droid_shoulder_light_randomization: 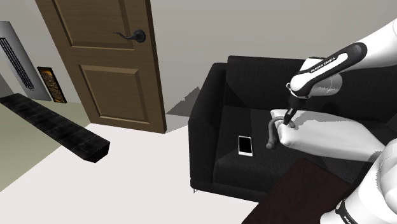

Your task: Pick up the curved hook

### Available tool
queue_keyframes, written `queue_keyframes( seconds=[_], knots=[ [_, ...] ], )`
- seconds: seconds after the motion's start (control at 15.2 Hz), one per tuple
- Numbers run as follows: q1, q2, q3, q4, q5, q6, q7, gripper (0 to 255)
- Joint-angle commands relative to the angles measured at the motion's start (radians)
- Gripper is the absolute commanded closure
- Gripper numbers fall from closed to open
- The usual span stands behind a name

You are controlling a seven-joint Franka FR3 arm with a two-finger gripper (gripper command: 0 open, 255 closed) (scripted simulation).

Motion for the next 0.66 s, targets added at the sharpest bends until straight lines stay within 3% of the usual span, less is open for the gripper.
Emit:
queue_keyframes(
  seconds=[0.0,0.59],
  knots=[
    [-0.009,-0.031,0.007,0.008,-0.03,-0.033,0.022,255],
    [-0.033,-0.119,0.039,0.046,-0.093,-0.146,0.073,255]
  ],
)
